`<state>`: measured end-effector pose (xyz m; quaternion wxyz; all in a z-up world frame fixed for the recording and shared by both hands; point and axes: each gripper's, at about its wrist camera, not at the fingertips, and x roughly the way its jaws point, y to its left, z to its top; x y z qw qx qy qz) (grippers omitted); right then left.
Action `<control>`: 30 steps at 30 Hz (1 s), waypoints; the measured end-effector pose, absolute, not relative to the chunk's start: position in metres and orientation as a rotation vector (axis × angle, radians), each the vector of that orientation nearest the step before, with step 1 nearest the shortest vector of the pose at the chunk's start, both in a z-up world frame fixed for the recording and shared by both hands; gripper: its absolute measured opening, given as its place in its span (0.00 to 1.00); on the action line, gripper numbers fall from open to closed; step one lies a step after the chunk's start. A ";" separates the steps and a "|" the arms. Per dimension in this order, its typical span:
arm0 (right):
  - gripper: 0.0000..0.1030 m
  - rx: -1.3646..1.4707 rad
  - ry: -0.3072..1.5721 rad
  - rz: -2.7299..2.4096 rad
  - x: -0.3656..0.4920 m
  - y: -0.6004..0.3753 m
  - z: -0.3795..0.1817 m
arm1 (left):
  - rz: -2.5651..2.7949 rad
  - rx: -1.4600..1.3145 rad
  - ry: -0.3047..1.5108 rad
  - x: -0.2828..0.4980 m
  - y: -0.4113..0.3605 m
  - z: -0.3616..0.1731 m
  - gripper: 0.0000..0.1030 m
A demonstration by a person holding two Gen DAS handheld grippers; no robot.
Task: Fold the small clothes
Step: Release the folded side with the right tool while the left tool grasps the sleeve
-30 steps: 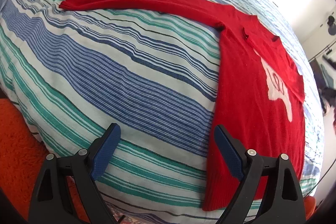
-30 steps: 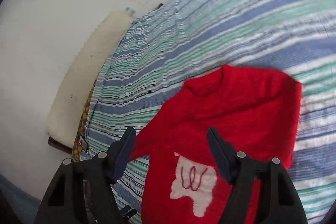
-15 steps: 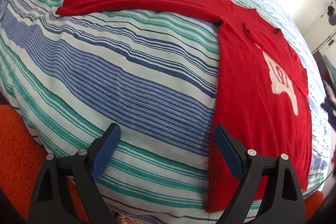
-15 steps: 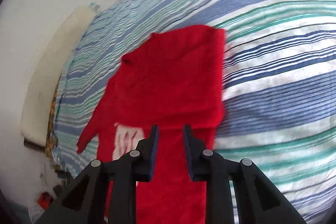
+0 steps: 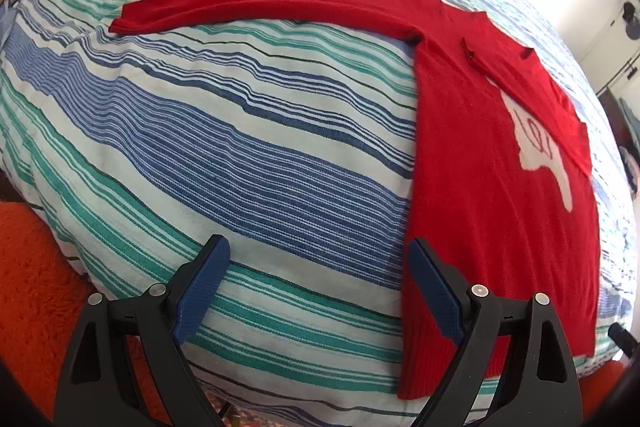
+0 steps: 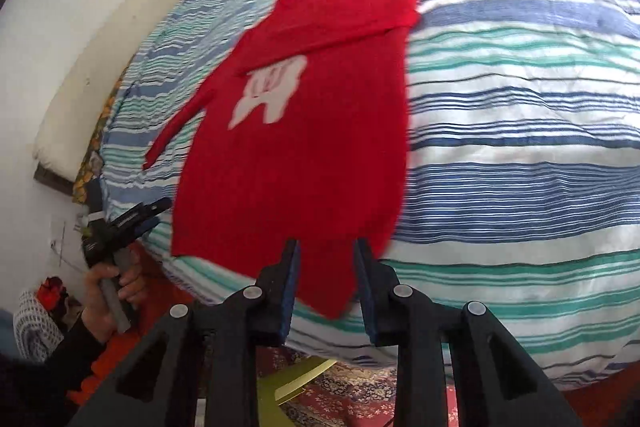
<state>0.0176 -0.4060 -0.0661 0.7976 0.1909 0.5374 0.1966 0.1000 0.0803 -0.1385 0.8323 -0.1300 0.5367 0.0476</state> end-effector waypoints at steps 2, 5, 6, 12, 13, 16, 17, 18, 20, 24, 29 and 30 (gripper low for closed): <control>0.46 0.386 1.150 0.435 0.019 -0.388 -0.073 | 0.104 -0.257 1.141 0.100 0.079 -0.140 0.89; 0.44 0.367 1.230 0.332 0.025 -0.378 -0.110 | 0.101 -0.226 1.141 0.097 0.078 -0.139 0.89; 0.39 0.349 1.231 0.308 0.023 -0.376 -0.116 | 0.099 -0.224 1.139 0.095 0.078 -0.138 0.89; 0.43 0.218 1.105 0.240 0.010 -0.372 -0.089 | 0.099 -0.287 1.136 0.097 0.086 -0.139 0.89; 0.43 0.218 1.098 0.239 0.010 -0.373 -0.088 | 0.102 -0.289 1.139 0.098 0.085 -0.140 0.89; 0.43 0.202 1.067 0.236 0.007 -0.372 -0.084 | 0.099 -0.279 1.138 0.099 0.082 -0.140 0.89; 0.43 0.197 1.044 0.239 0.006 -0.370 -0.080 | 0.096 -0.277 1.139 0.099 0.082 -0.140 0.89; 0.43 0.193 1.021 0.243 0.006 -0.370 -0.076 | 0.089 -0.277 1.140 0.099 0.082 -0.140 0.89; 0.43 0.185 0.972 0.250 0.004 -0.368 -0.068 | 0.085 -0.287 1.138 0.099 0.084 -0.139 0.89; 0.44 0.159 0.909 0.250 0.001 -0.360 -0.059 | 0.078 -0.316 1.135 0.098 0.087 -0.138 0.89; 0.47 0.160 0.905 0.239 0.003 -0.361 -0.060 | 0.073 -0.323 1.136 0.100 0.088 -0.135 0.89; 0.47 0.165 0.905 0.235 0.003 -0.362 -0.060 | 0.050 -0.347 1.136 0.102 0.092 -0.130 0.89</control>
